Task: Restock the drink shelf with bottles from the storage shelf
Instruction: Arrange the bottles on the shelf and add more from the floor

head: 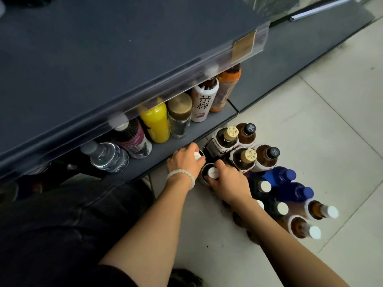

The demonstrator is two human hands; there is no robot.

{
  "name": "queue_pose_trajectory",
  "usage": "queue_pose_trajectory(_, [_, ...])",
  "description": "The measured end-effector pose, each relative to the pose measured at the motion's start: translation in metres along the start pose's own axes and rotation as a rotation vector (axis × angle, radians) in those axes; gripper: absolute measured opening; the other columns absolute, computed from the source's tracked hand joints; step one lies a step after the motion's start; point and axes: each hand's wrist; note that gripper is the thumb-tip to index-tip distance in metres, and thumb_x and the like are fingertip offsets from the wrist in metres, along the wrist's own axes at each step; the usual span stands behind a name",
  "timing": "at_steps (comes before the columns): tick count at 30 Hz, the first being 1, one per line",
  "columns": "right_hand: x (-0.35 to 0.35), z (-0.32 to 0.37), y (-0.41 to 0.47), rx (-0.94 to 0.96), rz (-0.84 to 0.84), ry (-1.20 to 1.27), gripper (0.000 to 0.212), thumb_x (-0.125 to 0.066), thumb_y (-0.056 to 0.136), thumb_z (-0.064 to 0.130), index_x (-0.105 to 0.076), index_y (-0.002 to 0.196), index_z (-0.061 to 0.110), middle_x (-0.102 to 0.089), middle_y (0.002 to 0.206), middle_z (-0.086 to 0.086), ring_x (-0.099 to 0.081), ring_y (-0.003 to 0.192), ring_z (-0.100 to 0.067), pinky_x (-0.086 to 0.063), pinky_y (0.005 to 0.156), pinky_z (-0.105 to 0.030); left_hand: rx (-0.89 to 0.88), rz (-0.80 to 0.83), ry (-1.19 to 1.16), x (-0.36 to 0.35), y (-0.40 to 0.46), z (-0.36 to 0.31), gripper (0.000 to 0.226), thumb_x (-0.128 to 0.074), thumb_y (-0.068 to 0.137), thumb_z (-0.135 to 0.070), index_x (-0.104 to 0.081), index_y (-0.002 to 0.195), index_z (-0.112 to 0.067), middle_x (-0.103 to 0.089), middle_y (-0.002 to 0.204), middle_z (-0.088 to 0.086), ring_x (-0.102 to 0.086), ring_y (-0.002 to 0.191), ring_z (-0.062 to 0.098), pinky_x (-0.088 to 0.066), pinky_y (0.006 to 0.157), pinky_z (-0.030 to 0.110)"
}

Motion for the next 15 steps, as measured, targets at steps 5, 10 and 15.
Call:
queue_pose_trajectory(5, [0.015,0.01,-0.018,0.068,-0.057,0.073,0.028,-0.055,0.084,0.038,-0.051,0.098,0.013,-0.063,0.096,-0.006,-0.059,0.092,-0.03,-0.045,0.065,-0.036,-0.033,-0.069,0.005,0.032,-0.029,0.004,0.021,-0.055,0.086,-0.037,-0.056,0.102,-0.023,-0.062,0.11,0.007,-0.053,0.105,0.032,-0.041,0.079,0.036])
queue_pose_trajectory(10, [0.045,0.036,-0.039,0.19,-0.11,0.083,0.028,-0.055,0.083,0.039,-0.053,0.097,0.014,-0.064,0.095,-0.006,-0.059,0.092,-0.028,-0.046,0.068,-0.036,-0.024,-0.147,0.025,0.069,-0.075,0.005,0.023,-0.055,0.083,-0.038,-0.057,0.101,-0.025,-0.06,0.11,0.005,-0.053,0.102,0.03,-0.043,0.079,0.034])
queue_pose_trajectory(15, [0.092,0.063,-0.063,0.384,-0.153,0.076,0.029,-0.057,0.081,0.041,-0.054,0.093,0.015,-0.064,0.091,-0.004,-0.06,0.087,-0.024,-0.048,0.069,-0.038,-0.033,-0.273,-0.006,0.119,-0.123,0.009,0.021,-0.055,0.081,-0.038,-0.059,0.099,-0.027,-0.059,0.11,0.001,-0.051,0.108,0.027,-0.042,0.082,0.032])
Point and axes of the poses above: each hand's wrist, its own y-axis towards the middle knuckle, its own x-axis out of the back of the hand, z = x × y
